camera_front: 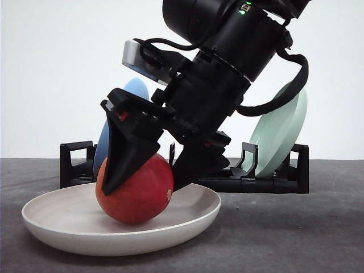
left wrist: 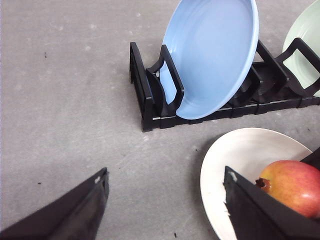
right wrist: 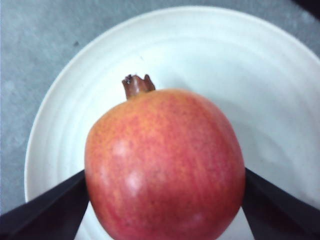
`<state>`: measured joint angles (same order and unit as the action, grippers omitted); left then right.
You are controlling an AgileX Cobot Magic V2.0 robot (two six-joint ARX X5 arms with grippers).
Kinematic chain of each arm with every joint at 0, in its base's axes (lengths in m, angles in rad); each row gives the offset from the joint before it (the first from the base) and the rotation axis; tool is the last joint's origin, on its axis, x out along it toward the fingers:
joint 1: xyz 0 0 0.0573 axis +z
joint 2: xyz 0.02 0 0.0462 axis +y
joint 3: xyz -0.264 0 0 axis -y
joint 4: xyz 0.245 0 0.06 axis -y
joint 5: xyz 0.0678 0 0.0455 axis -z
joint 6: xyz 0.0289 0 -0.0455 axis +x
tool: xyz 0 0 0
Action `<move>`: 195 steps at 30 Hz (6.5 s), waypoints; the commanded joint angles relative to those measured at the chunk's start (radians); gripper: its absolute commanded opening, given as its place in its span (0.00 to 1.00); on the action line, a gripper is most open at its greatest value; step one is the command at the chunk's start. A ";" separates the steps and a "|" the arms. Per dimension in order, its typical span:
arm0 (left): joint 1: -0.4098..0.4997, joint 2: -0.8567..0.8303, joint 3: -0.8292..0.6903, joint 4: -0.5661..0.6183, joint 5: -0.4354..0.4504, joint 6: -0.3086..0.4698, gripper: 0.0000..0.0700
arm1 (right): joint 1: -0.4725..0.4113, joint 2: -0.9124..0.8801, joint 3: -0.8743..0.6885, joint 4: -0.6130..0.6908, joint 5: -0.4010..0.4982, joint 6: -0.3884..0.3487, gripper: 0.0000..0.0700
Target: Place pomegranate in white plate
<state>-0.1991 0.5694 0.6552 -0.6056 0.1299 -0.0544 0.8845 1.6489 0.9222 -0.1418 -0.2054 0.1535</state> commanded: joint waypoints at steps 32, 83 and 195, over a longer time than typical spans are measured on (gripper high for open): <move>-0.001 0.005 0.004 0.004 0.002 -0.019 0.60 | -0.115 -0.394 -0.152 0.031 0.056 -0.055 0.94; 0.003 -0.016 -0.001 -0.022 0.002 -0.015 0.04 | -0.501 -0.834 -0.470 -0.065 0.108 0.041 0.06; 0.188 -0.566 -0.643 0.419 -0.138 0.013 0.04 | -0.834 -1.645 -0.911 -0.008 0.187 -0.184 0.06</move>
<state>-0.0132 0.0036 0.0231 -0.1864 -0.0048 -0.0452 0.0513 0.0032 0.0154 -0.1631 -0.0189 -0.0269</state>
